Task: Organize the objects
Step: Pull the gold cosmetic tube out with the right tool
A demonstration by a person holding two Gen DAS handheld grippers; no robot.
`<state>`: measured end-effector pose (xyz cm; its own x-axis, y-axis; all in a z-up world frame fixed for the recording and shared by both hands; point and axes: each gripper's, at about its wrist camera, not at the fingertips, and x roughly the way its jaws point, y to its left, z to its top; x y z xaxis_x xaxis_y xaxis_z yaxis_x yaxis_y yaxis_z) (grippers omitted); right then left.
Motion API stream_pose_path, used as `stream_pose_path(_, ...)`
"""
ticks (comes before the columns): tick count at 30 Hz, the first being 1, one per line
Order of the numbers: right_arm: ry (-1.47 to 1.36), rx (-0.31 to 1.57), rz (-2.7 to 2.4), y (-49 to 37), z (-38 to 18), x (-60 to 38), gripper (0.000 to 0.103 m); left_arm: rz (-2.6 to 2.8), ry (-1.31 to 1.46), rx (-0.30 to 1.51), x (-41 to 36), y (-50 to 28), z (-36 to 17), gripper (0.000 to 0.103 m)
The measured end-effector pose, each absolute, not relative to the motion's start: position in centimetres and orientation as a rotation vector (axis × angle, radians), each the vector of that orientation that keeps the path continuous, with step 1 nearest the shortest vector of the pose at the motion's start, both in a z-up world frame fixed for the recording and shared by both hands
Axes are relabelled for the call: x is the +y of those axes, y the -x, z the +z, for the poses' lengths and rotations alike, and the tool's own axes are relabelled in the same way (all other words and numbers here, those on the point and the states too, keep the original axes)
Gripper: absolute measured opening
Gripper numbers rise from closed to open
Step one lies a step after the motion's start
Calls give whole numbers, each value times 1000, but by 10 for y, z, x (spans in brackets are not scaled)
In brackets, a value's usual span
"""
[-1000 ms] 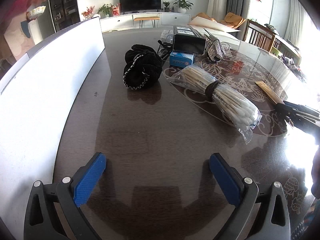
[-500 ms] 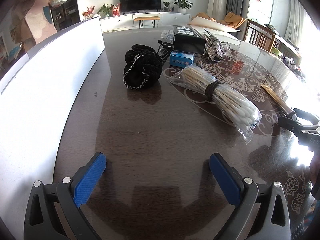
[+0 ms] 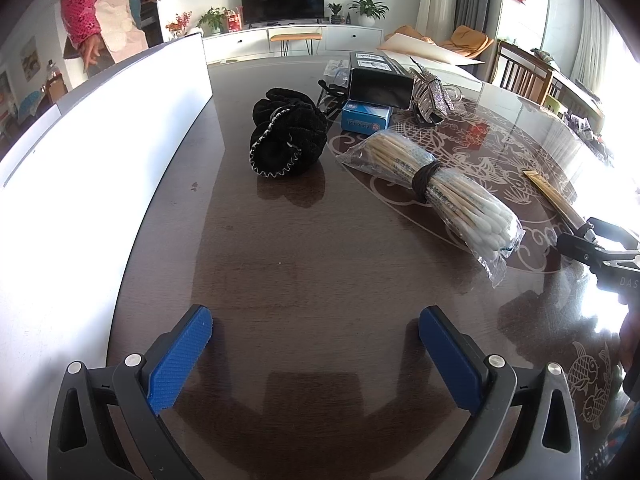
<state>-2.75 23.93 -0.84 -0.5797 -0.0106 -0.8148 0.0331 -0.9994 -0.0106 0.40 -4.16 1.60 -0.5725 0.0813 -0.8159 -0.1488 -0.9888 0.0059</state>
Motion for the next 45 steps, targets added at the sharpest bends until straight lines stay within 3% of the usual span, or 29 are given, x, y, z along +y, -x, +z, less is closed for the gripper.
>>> stream_pose_path(6, -1429, 39, -2770, 28, -8, 239, 103, 2685, 1378, 72, -45, -6, 17, 103)
stream_pose_path(8, -1429, 39, -2770, 28, -8, 239, 103, 2674, 1383, -49, -53, -7, 20, 103)
stream_pose_path(12, -1429, 40, -2771, 28, -8, 239, 103, 2582, 1273, -474, -62, -7, 42, 103)
stream_pose_path(14, -1429, 39, -2771, 28, -8, 239, 103, 2567, 1220, -525, -51, 0, 55, 103)
stream_pose_path(18, -1429, 39, -2771, 28, -8, 239, 103, 2611, 1260, -331, -3, 34, 64, 103)
stream_pose_path(21, -1429, 40, -2771, 29, -9, 239, 103, 2667, 1364, -136, 27, 61, 52, 103)
stream_pose_path(24, -1429, 40, -2771, 29, -9, 239, 103, 2663, 1456, -58, 36, 83, 32, 103)
stream_pose_path(27, -1429, 40, -2771, 29, -9, 239, 103, 2648, 1445, -40, 35, 82, 24, 63)
stream_pose_path(28, -1429, 39, -2771, 29, -9, 239, 103, 2652, 1404, -22, 34, 76, 25, 40)
stream_pose_path(30, -1429, 40, -2771, 29, -9, 239, 103, 2643, 1387, 10, 30, 64, 25, 29)
stream_pose_path(36, -1429, 40, -2771, 29, -8, 239, 103, 2570, 1344, 136, 17, 4, 26, 31)
stream_pose_path(38, -1429, 39, -2771, 29, -8, 239, 103, 2565, 1334, 185, 18, -3, 25, 49)
stream_pose_path(39, -1429, 39, -2771, 29, -8, 239, 103, 2557, 1339, 213, 21, -3, 23, 70)
stream_pose_path(40, -1429, 39, -2771, 29, -8, 239, 103, 2557, 1335, 233, 24, 0, 22, 81)
stream_pose_path(42, -1429, 39, -2771, 29, -8, 239, 103, 2557, 1314, 233, 28, 7, 21, 84)
stream_pose_path(45, -1429, 39, -2771, 29, -9, 239, 103, 2560, 1328, 209, 30, 15, 17, 97)
